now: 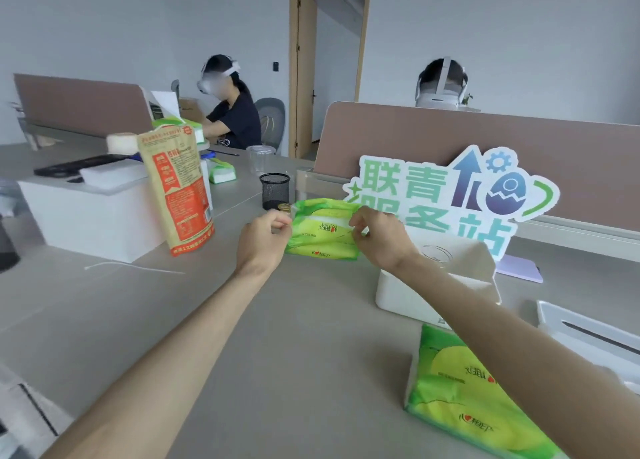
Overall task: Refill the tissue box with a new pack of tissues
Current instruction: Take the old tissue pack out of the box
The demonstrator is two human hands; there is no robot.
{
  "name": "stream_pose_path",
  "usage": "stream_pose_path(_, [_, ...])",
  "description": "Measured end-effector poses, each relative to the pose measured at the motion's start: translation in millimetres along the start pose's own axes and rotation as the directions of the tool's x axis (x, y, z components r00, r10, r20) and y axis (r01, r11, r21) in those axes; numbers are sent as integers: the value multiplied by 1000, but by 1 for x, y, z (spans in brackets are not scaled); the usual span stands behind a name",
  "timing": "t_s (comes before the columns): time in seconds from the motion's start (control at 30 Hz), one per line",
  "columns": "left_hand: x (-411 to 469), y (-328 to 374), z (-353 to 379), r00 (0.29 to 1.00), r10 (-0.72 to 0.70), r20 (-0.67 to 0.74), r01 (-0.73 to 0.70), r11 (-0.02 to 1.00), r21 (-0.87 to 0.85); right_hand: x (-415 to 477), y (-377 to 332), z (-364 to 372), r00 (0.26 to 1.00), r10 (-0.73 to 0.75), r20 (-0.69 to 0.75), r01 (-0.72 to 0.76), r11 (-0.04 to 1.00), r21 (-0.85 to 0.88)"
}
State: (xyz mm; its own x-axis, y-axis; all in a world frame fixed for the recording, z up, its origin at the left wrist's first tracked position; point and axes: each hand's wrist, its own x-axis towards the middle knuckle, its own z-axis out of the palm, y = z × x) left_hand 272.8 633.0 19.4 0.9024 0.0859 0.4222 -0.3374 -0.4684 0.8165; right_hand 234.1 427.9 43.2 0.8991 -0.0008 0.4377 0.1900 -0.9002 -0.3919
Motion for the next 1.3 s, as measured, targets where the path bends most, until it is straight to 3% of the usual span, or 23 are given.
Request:
stream_pose_path(0.1, [8,-29,-22,997,-81,9,80,994,73,19,-23,33,990,47,135,-52,998,34])
stream_pose_path(0.3, [30,-71,-35,976,-216,6,213,964,157,45,-49,100,975,132,176,-152,983,104])
stream_pose_path(0.47, [56,-91,-41,976,-204,75,171,932,320,64,-65,137,986,114,122,-124,989,78])
stream_pose_path(0.67, [76,-90,-41,971,-217,98,164,908,386,81,-70,150,989,106,101,-121,981,154])
stream_pose_path(0.87, [63,-70,-39,978,-178,110,116,899,423,70,-71,117,988,89,123,-108,982,157])
stream_pose_path(1.1, [-6,3,13,976,-84,203,47,983,179,15,-43,24,981,117,155,-140,980,141])
stream_pose_path(1.3, [-58,71,64,923,78,376,-112,991,68,-66,15,-43,967,255,4,-252,954,163])
